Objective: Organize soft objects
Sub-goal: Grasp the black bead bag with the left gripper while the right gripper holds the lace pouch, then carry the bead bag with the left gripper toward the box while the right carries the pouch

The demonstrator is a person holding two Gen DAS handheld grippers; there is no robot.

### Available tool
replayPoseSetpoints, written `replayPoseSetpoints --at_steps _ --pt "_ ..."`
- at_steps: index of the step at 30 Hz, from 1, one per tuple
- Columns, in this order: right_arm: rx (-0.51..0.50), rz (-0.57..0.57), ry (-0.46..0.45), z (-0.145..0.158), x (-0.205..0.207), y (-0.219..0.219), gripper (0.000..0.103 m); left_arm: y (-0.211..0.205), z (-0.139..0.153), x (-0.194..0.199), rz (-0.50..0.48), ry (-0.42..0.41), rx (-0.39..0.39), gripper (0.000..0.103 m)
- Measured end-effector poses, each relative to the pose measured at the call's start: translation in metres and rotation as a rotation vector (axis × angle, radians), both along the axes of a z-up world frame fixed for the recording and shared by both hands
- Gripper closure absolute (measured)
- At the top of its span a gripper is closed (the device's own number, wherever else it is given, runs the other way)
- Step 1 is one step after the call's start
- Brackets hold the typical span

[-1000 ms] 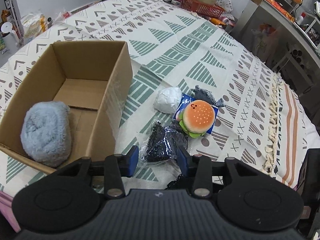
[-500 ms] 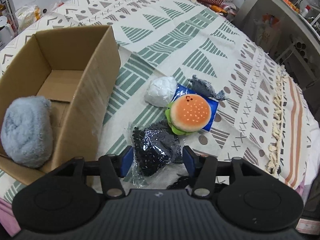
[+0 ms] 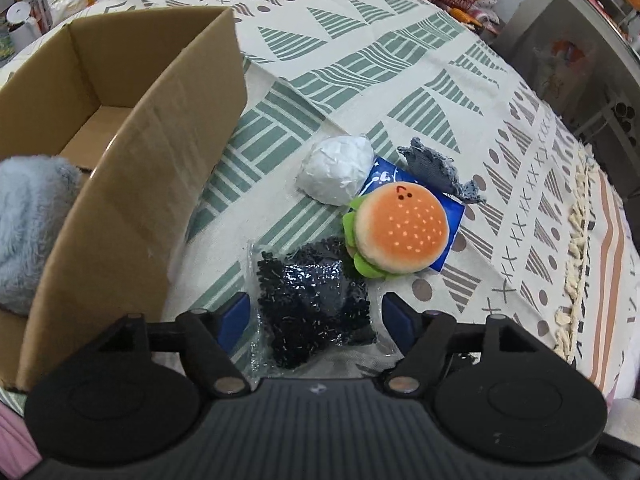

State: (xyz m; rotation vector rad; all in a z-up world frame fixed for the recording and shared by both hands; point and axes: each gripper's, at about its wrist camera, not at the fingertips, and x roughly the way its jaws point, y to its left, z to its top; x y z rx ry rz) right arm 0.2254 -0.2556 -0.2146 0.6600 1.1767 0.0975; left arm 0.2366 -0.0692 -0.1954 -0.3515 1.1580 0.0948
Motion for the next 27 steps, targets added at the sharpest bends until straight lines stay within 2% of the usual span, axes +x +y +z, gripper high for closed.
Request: replayPoseSetpoints --at_steps 3,5,6,9,13,20,27 --pt "-0.018 -0.007 -0.018 0.004 -0.003 -0.001 0.082 0.0 -0.001 -0.002 -0.006 -0.01 -0.003 0.033" --pt "-0.022 -0.009 -0.028 0.006 -0.005 0.0 0.082 0.001 -0.001 -0.003 0.0 -0.015 -0.017 0.039" --pt "-0.026 -0.012 -0.033 0.007 -0.006 0.0 0.082 0.001 -0.001 -0.003 0.003 -0.018 -0.023 0.049" --pt "-0.04 -0.013 -0.055 0.012 -0.011 0.001 0.082 0.002 0.005 -0.005 0.006 -0.022 -0.031 0.063" --pt "-0.066 -0.018 -0.09 0.02 -0.017 0.003 0.082 0.003 0.015 -0.012 0.002 -0.029 -0.054 0.066" --pt "-0.12 -0.048 -0.136 0.036 -0.023 0.007 0.082 0.007 0.04 -0.031 -0.007 -0.078 -0.042 0.066" --pt "-0.091 -0.062 -0.19 0.06 -0.033 0.002 0.082 0.018 0.062 -0.048 -0.02 -0.129 -0.033 0.066"
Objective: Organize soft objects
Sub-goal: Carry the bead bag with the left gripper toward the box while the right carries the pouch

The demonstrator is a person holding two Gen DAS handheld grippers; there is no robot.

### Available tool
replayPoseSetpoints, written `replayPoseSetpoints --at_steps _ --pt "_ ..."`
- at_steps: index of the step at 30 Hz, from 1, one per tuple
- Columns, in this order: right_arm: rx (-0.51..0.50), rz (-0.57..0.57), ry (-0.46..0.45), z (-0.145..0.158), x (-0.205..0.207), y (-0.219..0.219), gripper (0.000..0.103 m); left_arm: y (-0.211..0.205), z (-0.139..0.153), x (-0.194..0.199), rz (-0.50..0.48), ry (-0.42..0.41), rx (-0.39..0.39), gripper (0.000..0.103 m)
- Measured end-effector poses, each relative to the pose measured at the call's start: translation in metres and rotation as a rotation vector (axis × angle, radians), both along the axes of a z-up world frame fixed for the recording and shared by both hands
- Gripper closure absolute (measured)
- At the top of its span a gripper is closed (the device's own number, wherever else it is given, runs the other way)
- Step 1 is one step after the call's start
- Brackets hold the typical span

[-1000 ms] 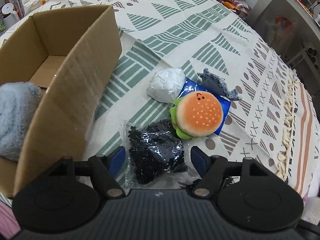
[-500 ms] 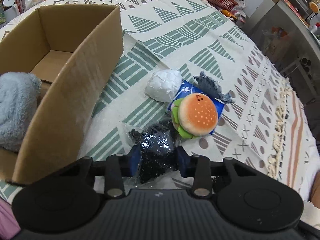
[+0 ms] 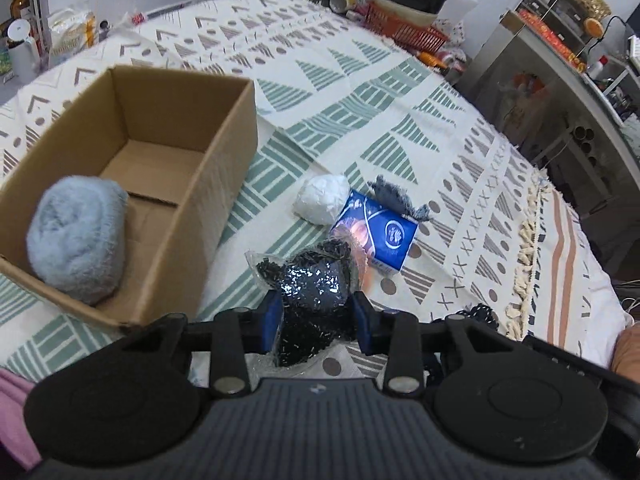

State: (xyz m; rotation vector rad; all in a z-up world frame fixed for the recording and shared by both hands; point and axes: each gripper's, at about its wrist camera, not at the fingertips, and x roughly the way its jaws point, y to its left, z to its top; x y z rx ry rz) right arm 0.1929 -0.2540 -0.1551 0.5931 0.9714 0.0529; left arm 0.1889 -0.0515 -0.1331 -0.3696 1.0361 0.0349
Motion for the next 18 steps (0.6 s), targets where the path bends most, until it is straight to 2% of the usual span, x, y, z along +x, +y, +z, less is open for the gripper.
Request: replayPoseSetpoints --at_steps 11,18 --pt "-0.009 0.027 -0.096 0.037 -0.008 0.012 0.082 0.021 0.035 -0.018 0.003 -0.082 -0.011 0.066" --pt "-0.004 0.04 -0.126 0.049 -0.011 0.022 0.082 0.036 0.047 -0.026 0.011 -0.12 -0.023 0.066"
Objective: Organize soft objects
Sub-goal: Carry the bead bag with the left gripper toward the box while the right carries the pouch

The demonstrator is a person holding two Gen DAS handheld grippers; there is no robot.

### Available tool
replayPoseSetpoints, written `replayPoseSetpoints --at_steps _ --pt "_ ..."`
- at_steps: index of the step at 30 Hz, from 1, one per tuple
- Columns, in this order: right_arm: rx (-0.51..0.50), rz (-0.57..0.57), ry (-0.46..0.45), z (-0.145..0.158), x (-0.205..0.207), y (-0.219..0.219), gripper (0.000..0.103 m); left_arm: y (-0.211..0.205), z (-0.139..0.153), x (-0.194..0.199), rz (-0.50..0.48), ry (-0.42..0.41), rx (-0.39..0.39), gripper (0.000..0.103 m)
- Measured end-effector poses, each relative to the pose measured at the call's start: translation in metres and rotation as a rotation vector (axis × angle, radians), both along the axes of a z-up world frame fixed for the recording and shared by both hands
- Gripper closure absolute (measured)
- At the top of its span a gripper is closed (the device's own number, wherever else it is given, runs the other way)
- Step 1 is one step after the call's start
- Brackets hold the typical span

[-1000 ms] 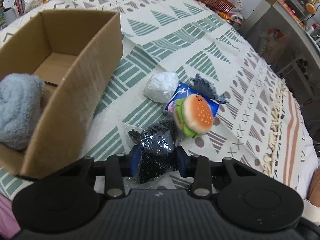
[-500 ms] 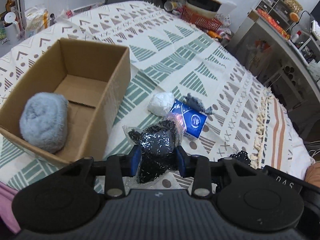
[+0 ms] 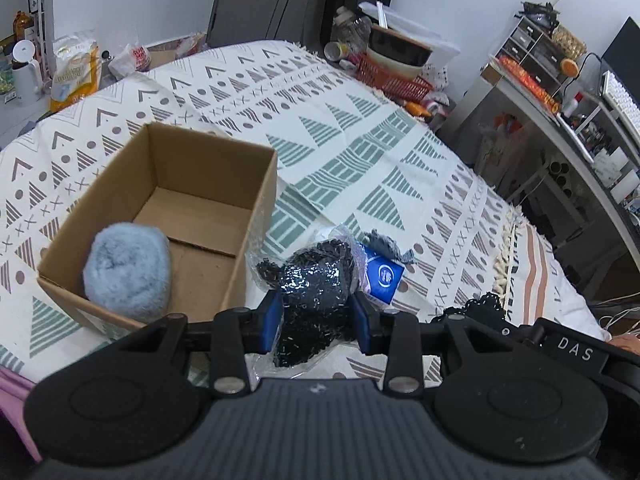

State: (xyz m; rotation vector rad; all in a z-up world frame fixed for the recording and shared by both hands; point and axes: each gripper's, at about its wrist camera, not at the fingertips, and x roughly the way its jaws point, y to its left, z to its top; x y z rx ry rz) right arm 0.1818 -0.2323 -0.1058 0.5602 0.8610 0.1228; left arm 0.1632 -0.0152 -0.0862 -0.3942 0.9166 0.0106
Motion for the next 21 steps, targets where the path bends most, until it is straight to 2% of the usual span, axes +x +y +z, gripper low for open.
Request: replayPoseSetpoints --at_steps 10,21 --pt "0.006 0.038 -0.036 0.015 -0.002 0.025 0.082 0.031 0.011 -0.005 0.019 -0.041 -0.013 0.066" --pt "-0.042 0.072 -0.09 0.029 0.002 0.061 0.082 0.076 0.014 -0.007 0.058 -0.099 -0.008 0.066"
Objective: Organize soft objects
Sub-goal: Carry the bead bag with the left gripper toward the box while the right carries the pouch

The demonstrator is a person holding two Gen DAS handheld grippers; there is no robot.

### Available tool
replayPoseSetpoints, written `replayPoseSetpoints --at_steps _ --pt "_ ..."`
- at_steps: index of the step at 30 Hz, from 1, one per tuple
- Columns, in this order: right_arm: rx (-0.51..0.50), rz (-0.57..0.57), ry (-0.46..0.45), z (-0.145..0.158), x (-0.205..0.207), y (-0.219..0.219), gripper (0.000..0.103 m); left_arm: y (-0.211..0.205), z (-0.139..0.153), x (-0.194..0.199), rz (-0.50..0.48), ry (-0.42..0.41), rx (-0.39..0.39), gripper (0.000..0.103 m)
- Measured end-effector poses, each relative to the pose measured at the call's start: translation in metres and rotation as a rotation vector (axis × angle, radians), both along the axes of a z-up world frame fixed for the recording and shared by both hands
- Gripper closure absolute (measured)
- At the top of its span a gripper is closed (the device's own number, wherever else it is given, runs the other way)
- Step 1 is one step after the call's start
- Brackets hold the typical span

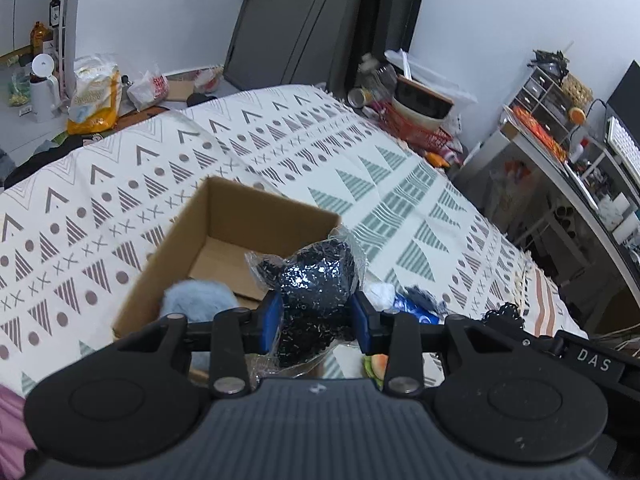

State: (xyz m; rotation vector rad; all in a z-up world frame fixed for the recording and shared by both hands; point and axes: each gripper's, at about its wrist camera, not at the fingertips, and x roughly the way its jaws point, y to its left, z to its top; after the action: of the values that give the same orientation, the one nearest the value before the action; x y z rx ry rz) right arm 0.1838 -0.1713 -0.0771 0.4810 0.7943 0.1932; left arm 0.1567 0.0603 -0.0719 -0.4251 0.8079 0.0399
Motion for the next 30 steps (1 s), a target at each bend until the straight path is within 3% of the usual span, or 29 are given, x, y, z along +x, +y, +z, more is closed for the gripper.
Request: replayPoseSetpoints --at_steps 16,30 --pt "-0.006 0.068 -0.051 0.014 0.019 0.054 0.082 0.047 -0.007 0.021 0.01 -0.056 -0.015 0.066" --pt "-0.048 0.171 -0.001 0.0 0.038 0.105 0.082 0.091 -0.048 0.036 0.03 -0.034 -0.094 0.066"
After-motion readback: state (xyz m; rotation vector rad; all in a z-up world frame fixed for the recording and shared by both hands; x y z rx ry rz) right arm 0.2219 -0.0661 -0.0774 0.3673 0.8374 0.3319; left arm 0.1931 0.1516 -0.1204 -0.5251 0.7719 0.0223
